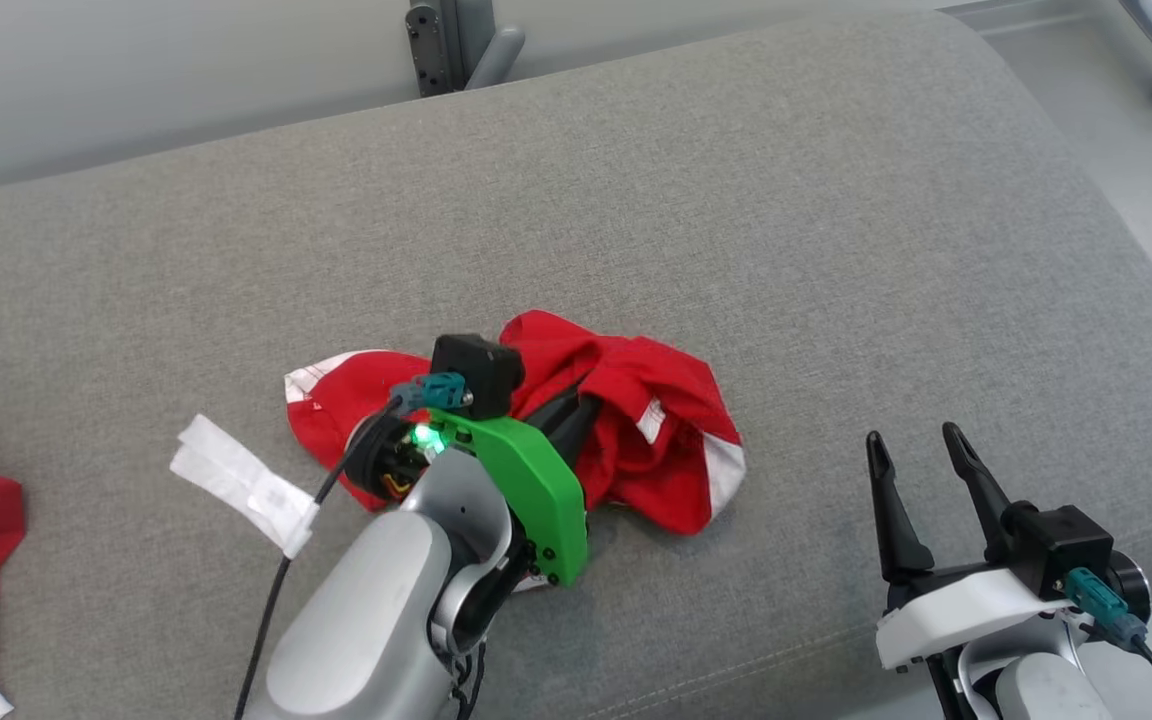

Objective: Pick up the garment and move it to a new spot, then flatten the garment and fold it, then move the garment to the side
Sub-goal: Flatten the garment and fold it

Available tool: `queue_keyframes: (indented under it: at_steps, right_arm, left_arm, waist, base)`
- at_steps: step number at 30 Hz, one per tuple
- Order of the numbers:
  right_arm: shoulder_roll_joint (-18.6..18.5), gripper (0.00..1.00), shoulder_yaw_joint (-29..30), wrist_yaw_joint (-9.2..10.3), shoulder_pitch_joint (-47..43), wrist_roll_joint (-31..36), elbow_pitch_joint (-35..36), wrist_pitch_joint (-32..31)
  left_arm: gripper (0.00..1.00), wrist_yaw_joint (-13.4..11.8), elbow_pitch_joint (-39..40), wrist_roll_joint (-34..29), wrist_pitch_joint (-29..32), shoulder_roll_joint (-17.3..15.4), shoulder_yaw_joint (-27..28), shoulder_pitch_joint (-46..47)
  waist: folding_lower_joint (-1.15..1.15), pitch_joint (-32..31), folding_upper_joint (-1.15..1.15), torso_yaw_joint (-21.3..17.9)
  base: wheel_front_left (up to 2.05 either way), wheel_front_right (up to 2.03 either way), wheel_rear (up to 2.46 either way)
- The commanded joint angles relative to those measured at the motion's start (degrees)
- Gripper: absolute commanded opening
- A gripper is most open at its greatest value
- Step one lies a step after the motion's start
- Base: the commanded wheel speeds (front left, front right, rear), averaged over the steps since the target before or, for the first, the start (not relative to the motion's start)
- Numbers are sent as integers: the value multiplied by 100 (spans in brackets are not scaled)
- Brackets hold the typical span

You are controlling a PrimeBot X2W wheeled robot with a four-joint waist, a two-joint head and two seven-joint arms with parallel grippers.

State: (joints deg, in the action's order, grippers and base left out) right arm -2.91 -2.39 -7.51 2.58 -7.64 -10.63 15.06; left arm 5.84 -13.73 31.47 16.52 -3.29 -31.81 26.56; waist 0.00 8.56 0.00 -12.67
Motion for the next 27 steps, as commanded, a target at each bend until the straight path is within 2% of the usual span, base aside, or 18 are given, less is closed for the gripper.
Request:
queue_keyframes:
  at_steps: [1,4,10,15,16,17,18,23,27]
  right_arm:
    - [-5,100,-51,4,90,-57,-17,18]
    - [-2,100,-140,4,165,-89,-44,18]
    - [-2,100,-137,4,165,-94,-81,18]
    - [-1,100,-21,4,66,-159,-114,18]
    - [-2,100,-1,4,34,-165,-122,18]
    - [-2,100,11,4,2,-167,-131,18]
    - [-3,100,27,4,-23,-174,-142,18]
    - [-3,100,63,4,-179,-211,-183,18]
    - [-2,100,60,4,-249,-211,-160,18]
  left_arm:
    - [0,43,-432,80,-213,4,-88,37]
    - [0,53,-1262,-16,-574,15,-242,188]
    - [0,-52,-2589,-94,-1373,17,-148,429]
    - [0,61,-2891,201,-1612,22,-122,503]
    - [15,70,-2903,262,-1679,21,-98,508]
    - [82,82,-2901,316,-1719,21,-82,486]
    - [100,95,-2889,326,-1724,17,-84,438]
    - [100,138,-2065,709,-1190,-443,-116,-249]
    - [100,-106,-1102,808,-820,-777,-85,-740]
  waist:
    - [0,82,0,-94]
    - [0,134,0,-174]
    - [0,171,0,-277]
    - [0,113,0,-233]
    - [0,84,0,-210]
    - [0,55,0,-192]
    - [0,12,0,-170]
    - [0,-279,0,-5]
    - [0,-346,0,81]
  base:
    - [0,0,0]
    - [0,0,0]
    - [0,0,0]
    - [0,0,0]
    - [0,0,0]
    - [0,0,0]
    - [0,0,0]
    - [0,0,0]
    - [0,0,0]
